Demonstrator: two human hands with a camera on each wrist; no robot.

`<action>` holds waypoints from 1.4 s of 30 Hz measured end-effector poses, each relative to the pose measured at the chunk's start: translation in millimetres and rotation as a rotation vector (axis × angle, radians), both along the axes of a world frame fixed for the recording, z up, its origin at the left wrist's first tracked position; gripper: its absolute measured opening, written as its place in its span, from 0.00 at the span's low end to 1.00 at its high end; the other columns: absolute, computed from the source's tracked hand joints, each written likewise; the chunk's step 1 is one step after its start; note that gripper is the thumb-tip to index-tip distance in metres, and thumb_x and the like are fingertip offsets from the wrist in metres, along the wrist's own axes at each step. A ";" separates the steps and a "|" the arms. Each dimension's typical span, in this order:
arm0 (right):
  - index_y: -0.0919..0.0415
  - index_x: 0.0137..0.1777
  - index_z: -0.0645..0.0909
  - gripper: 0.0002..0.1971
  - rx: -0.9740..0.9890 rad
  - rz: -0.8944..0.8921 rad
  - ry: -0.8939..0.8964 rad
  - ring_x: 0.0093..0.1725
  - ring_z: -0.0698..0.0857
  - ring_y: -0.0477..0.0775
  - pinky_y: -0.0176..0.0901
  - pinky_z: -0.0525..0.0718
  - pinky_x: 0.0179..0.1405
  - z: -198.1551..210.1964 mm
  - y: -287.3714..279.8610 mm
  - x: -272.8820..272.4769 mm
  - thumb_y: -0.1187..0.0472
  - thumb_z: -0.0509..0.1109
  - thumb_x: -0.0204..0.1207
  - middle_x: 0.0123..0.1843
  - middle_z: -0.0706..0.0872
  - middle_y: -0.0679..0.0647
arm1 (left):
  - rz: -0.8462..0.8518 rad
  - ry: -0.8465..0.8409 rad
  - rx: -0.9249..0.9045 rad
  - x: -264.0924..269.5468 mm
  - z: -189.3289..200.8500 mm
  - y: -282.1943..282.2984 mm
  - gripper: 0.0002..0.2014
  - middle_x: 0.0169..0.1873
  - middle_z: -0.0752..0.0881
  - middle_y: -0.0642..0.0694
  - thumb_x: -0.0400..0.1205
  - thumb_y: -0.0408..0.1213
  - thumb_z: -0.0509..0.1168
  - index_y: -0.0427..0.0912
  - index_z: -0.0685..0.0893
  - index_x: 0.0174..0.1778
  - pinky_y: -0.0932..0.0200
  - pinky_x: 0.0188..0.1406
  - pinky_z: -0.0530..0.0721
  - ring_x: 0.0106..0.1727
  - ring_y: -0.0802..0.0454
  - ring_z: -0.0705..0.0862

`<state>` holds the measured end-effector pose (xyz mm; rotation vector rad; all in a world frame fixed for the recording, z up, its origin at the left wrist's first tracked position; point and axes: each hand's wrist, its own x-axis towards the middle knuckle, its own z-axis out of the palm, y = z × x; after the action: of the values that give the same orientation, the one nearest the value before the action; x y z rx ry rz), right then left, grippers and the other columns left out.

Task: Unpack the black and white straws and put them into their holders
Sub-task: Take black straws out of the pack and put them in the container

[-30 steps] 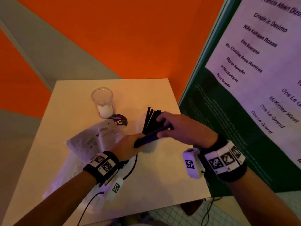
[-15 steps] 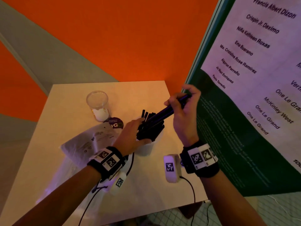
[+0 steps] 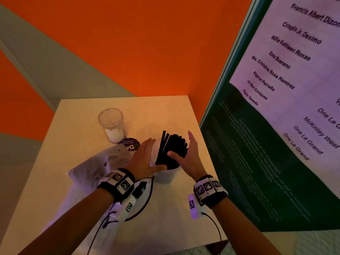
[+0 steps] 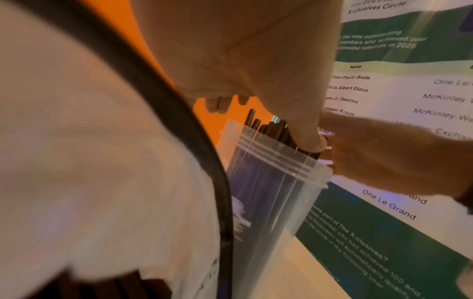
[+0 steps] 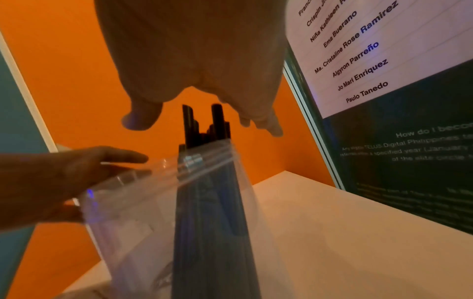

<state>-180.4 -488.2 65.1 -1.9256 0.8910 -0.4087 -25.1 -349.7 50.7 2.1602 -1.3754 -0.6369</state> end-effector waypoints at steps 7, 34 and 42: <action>0.52 0.83 0.52 0.52 -0.301 0.171 0.300 0.85 0.47 0.58 0.66 0.37 0.80 -10.8 -12.2 52.5 0.25 0.64 0.65 0.84 0.55 0.52 | -0.001 0.274 0.120 8.5 -9.7 -15.7 0.60 0.83 0.55 0.46 0.66 0.68 0.72 0.45 0.43 0.83 0.49 0.78 0.66 0.83 0.47 0.57; 0.49 0.61 0.80 0.21 -0.378 0.143 0.166 0.67 0.76 0.55 0.55 0.73 0.70 2.8 -22.6 63.1 0.41 0.71 0.72 0.66 0.78 0.49 | 0.055 0.400 0.048 4.0 -21.4 -11.0 0.58 0.79 0.65 0.49 0.62 0.73 0.71 0.54 0.49 0.81 0.42 0.71 0.75 0.77 0.52 0.68; 0.54 0.66 0.81 0.17 -0.490 0.176 -0.058 0.79 0.65 0.59 0.59 0.59 0.79 41.6 4.5 49.6 0.51 0.69 0.78 0.73 0.75 0.53 | -0.049 0.163 0.080 14.2 -8.5 11.2 0.66 0.84 0.53 0.50 0.59 0.76 0.69 0.50 0.41 0.83 0.46 0.81 0.59 0.83 0.51 0.55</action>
<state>-130.8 -483.8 106.7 -2.4021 0.6113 -0.6154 -10.9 -338.5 42.2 2.0894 -1.3402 -0.8799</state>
